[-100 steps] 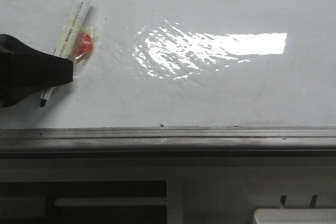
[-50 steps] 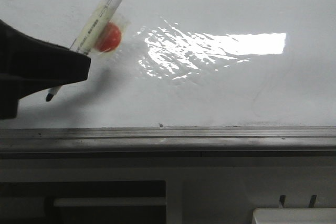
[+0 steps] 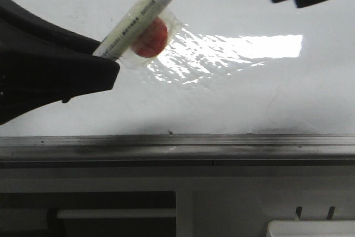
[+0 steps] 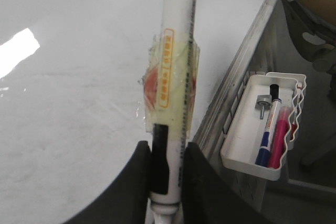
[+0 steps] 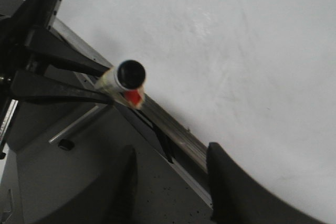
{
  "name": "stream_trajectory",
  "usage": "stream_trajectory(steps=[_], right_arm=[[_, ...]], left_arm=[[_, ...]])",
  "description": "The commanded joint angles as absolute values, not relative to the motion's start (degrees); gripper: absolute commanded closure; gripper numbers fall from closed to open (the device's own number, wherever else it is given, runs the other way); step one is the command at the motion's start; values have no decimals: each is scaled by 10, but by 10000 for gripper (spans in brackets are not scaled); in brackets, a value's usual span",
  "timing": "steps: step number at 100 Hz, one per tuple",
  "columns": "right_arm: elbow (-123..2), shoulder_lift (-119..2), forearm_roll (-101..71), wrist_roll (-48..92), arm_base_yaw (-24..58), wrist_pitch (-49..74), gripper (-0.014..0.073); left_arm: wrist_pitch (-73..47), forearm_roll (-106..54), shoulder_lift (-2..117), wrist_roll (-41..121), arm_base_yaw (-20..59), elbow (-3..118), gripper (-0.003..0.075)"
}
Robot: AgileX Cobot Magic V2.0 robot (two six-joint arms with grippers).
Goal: Write number 9 on whiteboard
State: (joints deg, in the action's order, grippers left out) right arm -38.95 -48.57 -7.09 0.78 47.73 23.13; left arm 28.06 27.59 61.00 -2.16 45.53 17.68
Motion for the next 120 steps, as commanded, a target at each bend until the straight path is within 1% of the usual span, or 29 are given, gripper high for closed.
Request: stream_trajectory(steps=[1, 22, 45, 69, 74, 79, 91, 100, 102, 105, 120], right_arm=[[-411, -504, -68, 15, 499, 157, 307], [-411, -550, -71, 15, 531, 95, 307], [-412, -571, -71, 15, 536, 47, 307], [-437, -589, -81, 14, 536, 91, 317], [-442, -592, -83, 14, 536, 101, 347], [-447, -595, -87, 14, 536, 109, 397], [-448, -595, -91, 14, 536, 116, 556], [-448, -595, -92, 14, 536, 116, 650], [-448, -595, -92, 14, 536, 116, 669], [-448, -595, -92, 14, 536, 115, 671], [-448, -595, -92, 14, 536, 116, 671]], left_arm=[[340, 279, 607, -26, 459, 195, 740], [341, 284, 607, -26, 459, 195, 740], [341, 310, 607, -26, 459, 195, 740], [341, 313, 607, -26, 459, 195, 740], [341, 313, 607, -26, 459, 195, 740], [341, 313, 607, -26, 459, 195, 740], [341, 309, 607, -26, 459, 195, 739], [341, 309, 607, -26, 459, 195, 727], [341, 309, 607, -26, 459, 195, 715], [341, 309, 607, -27, 459, 195, 691], [341, 305, 607, -30, 459, 195, 521]])
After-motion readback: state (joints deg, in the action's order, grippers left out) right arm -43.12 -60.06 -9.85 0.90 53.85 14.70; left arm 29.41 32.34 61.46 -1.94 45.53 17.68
